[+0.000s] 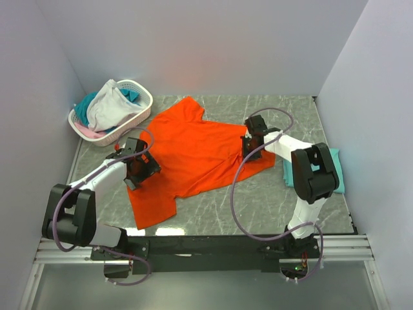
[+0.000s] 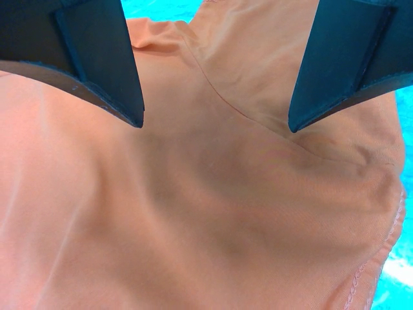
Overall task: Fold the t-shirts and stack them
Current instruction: Flatten the tshirt out
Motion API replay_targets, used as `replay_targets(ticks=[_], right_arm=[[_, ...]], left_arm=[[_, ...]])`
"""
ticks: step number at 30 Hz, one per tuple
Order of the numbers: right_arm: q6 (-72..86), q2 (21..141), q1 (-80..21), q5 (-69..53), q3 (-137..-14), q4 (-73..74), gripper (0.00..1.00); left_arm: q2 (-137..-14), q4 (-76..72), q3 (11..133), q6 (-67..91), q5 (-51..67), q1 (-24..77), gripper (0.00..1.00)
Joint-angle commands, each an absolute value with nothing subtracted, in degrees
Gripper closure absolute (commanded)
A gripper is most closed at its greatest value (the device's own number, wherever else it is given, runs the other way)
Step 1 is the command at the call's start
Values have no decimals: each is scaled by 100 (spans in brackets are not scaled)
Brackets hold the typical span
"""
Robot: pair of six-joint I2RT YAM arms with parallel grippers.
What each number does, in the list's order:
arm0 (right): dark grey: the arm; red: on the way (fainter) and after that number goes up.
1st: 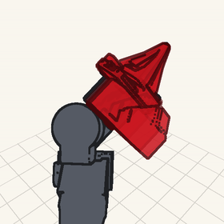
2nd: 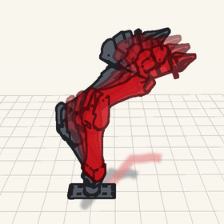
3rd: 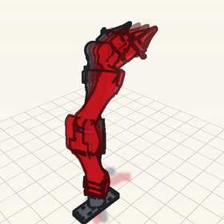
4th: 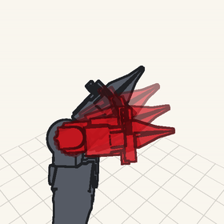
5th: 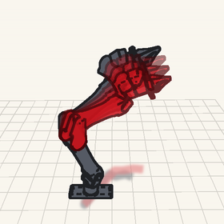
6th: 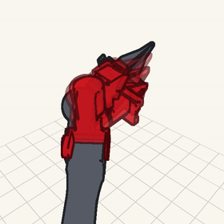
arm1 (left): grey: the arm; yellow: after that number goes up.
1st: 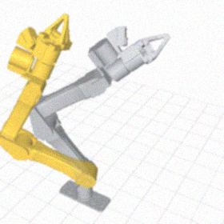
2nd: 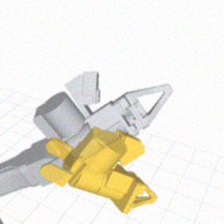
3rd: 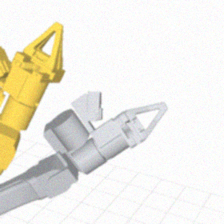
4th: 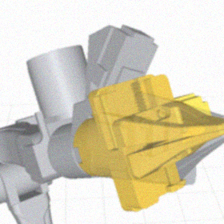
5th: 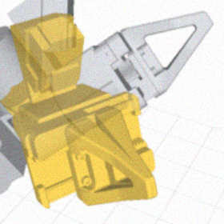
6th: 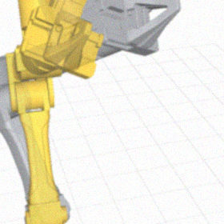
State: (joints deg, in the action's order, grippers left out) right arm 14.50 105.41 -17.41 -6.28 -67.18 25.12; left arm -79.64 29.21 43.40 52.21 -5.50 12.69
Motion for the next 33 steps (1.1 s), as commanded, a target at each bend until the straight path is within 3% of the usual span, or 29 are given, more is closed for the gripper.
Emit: replay_targets(ticks=[1,22,33], right_arm=[[1678,10081,-1933,104,-6847,2873,98],[2873,7850,-1986,633,-4527,3814,98],[2742,7435,-1846,457,-4615,4324,98]], left_arm=[[-7778,2830,4351,5168,-650,1248,1],[-7901,2892,4289,5177,-756,1239,1],[-7893,2953,4324,5212,-809,1230,1]])
